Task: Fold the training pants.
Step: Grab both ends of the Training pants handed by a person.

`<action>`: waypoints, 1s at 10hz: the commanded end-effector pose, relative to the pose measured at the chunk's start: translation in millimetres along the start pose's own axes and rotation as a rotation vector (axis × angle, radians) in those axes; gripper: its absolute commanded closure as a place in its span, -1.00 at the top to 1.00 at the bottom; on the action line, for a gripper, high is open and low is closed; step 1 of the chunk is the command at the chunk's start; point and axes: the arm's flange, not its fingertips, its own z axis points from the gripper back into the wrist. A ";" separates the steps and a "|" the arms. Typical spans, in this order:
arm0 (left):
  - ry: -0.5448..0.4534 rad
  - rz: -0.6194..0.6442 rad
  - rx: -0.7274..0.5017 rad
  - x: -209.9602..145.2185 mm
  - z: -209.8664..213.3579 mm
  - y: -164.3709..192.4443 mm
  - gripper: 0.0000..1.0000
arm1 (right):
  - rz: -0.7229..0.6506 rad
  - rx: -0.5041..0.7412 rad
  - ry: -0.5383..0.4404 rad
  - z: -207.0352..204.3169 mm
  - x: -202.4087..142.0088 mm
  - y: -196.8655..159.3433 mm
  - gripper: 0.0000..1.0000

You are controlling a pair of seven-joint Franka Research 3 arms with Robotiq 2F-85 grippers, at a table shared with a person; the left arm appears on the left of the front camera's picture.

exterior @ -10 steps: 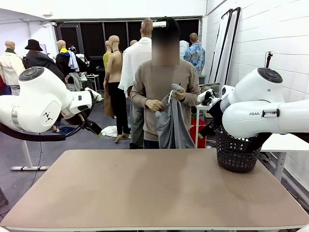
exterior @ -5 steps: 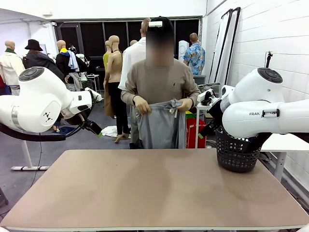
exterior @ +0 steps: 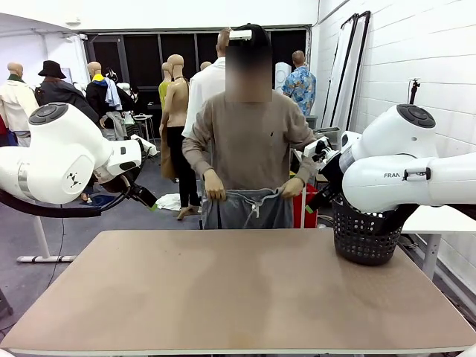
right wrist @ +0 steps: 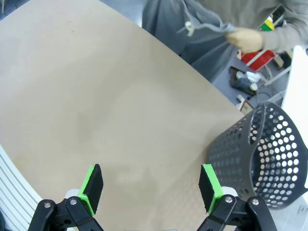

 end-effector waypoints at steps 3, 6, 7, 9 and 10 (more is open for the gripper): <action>0.001 0.000 0.000 0.0 -0.4 0.1 1.00 | 0.000 0.000 0.000 -0.2 -0.1 -0.2 1.00; 0.001 0.000 0.000 0.0 -0.4 0.1 1.00 | 0.000 0.000 0.000 -0.2 -0.1 -0.2 1.00; 0.001 0.000 0.000 0.0 -0.4 0.1 1.00 | 0.000 0.000 0.000 -0.2 -0.1 -0.2 1.00; 0.001 0.000 0.000 0.0 -0.4 0.1 1.00 | 0.000 0.000 0.000 -0.2 -0.1 -0.2 1.00; 0.001 0.000 0.000 0.0 -0.4 0.1 1.00 | 0.000 0.000 0.000 -0.2 -0.1 -0.2 1.00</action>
